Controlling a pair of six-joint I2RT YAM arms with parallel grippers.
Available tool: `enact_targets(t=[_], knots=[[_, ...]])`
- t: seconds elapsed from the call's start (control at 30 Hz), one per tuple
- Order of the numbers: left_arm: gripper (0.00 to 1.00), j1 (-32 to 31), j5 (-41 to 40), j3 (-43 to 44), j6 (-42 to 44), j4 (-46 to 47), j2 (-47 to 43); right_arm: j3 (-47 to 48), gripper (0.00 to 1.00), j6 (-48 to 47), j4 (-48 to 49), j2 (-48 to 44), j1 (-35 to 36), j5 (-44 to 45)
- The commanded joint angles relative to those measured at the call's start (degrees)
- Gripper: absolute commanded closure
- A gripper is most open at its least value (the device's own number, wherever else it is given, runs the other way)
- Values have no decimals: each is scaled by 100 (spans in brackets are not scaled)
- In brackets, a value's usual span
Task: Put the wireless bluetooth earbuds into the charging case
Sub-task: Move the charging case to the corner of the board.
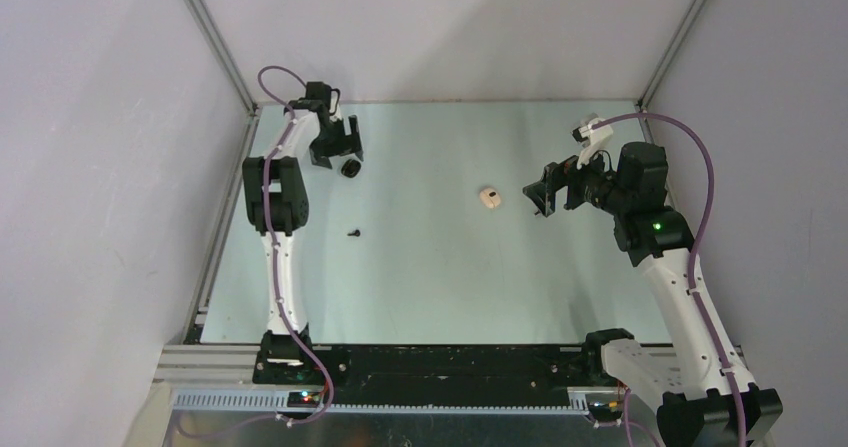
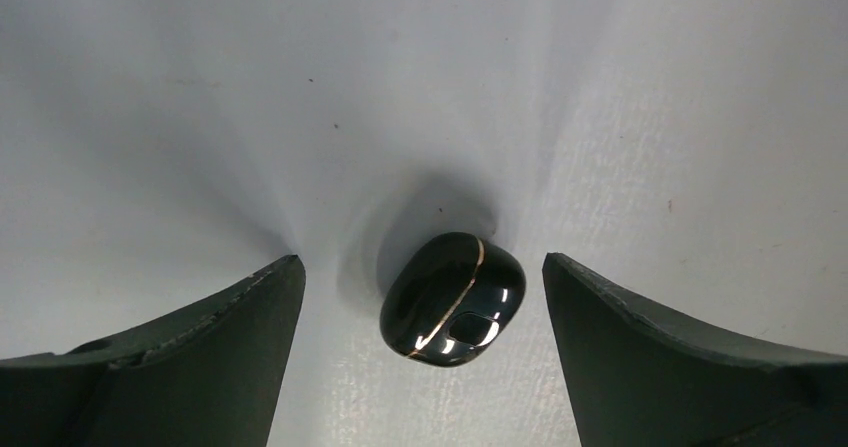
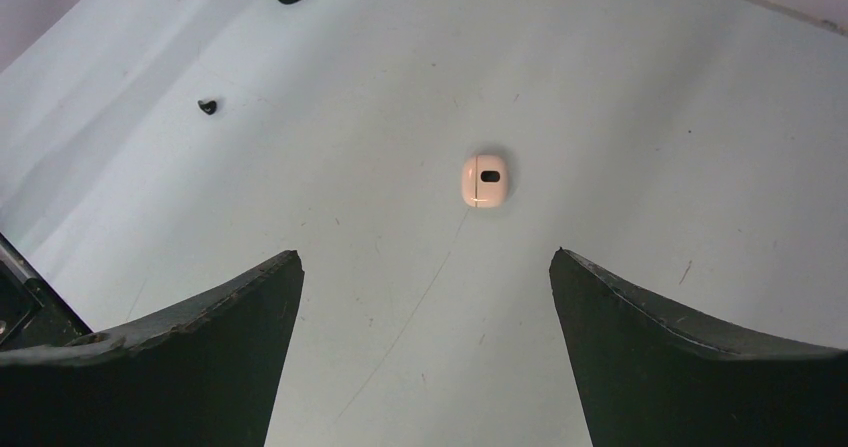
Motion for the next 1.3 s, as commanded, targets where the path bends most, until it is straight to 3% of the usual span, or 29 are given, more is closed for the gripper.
enact_targets(t=[0.0,0.13,0.4,0.7,0.87,1.0,1.27], knots=[[10,-105,282,251,162,-144,82,125,1,61,159,-118,21,-113],[22,-177,413,66,184,-111,52,128,1,61,151,-119,22,-121],[30,-346,655,-283,369,46,-173,124,1,63,159,-171,19,-125],[47,-575,723,-792,513,157,-330,129,1,81,157,-204,31,-157],[61,-799,818,-1090,657,254,-513,122,1,72,159,-212,38,-150],[65,-1124,1027,-1390,803,357,-680,125,1,80,155,-173,54,-166],[62,-2347,1537,-1538,1735,299,-770,5,1,53,302,-49,136,-258]])
